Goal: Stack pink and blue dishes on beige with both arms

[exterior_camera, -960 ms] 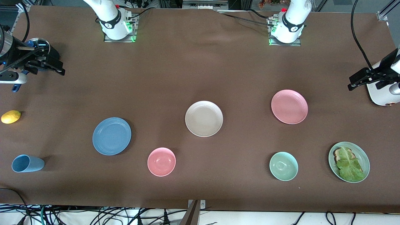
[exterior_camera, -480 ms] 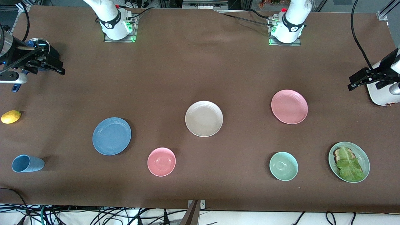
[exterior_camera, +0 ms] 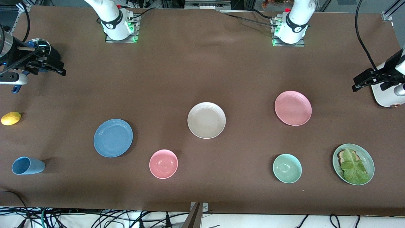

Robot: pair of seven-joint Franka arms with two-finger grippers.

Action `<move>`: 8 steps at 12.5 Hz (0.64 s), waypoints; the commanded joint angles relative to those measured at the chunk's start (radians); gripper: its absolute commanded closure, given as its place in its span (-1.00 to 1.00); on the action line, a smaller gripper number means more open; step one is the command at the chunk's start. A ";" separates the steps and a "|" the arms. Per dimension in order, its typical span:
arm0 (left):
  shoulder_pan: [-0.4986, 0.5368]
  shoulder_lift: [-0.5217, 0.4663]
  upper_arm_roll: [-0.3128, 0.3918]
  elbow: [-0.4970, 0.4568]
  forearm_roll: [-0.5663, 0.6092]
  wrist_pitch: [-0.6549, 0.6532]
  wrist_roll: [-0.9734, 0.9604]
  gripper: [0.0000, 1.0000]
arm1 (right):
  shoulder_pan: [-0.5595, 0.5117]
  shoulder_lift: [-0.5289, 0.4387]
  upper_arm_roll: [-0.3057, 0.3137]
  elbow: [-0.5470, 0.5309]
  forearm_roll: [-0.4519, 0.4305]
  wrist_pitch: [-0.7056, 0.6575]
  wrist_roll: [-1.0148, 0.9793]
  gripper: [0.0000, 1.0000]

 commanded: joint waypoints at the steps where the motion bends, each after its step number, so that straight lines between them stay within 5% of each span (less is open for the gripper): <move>1: 0.005 -0.006 -0.002 0.002 -0.021 0.000 0.023 -1.00 | -0.003 -0.024 0.002 -0.016 0.015 -0.007 -0.001 -1.00; 8: 0.005 -0.006 -0.002 0.002 -0.021 -0.001 0.023 -1.00 | -0.003 -0.022 0.002 -0.015 0.013 -0.001 -0.003 -1.00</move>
